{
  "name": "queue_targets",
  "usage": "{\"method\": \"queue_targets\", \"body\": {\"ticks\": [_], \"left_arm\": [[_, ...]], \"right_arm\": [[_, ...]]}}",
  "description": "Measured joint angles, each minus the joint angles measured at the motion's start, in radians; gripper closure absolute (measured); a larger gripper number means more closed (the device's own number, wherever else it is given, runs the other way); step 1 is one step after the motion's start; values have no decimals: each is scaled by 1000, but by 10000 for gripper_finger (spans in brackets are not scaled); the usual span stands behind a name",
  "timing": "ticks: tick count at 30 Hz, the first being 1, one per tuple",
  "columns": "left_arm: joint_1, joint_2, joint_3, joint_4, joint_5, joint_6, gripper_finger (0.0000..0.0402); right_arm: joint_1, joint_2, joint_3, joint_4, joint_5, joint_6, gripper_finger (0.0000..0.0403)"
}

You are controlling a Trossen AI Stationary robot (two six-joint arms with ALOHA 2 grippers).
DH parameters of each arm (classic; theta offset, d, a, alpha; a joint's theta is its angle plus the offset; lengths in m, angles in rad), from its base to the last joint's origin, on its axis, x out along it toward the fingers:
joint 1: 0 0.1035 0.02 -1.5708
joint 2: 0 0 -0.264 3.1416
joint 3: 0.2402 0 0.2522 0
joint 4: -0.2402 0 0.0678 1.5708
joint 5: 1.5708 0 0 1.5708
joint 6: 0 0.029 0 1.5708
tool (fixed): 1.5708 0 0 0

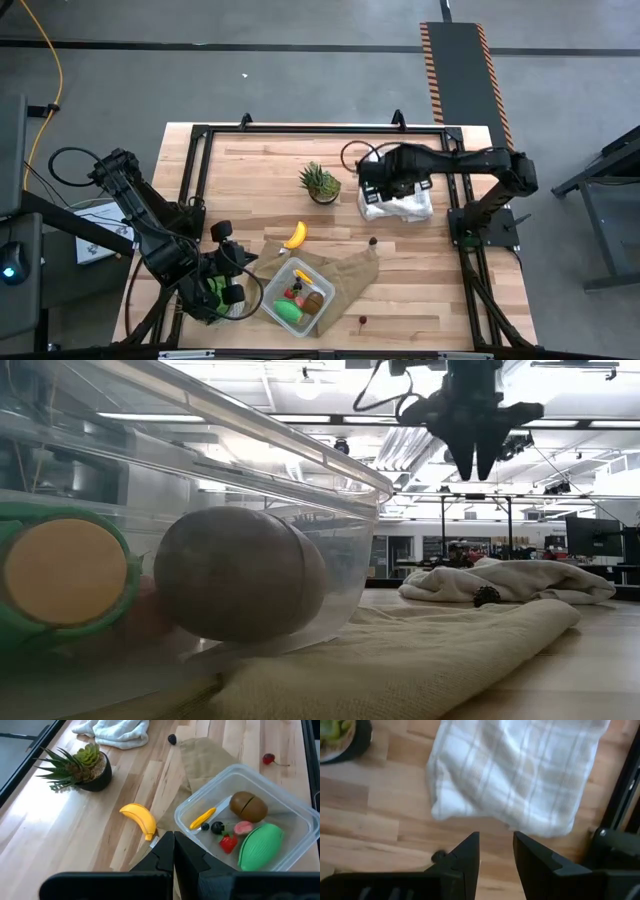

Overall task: Pick and placing Produce into tupperware
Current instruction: Put the blackberry into the container

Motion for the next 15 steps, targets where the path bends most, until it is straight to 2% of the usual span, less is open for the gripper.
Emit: {"method": "queue_targets", "body": {"ticks": [11, 15], "left_arm": [[0, 0, 0, -8, 26, -32, 401], [0, 0, 0, -8, 24, -54, 401]], "right_arm": [[-137, 0, -1, 22, -6, -185, 292], [-172, -42, -100, 78, -51, -209, 292]]}}
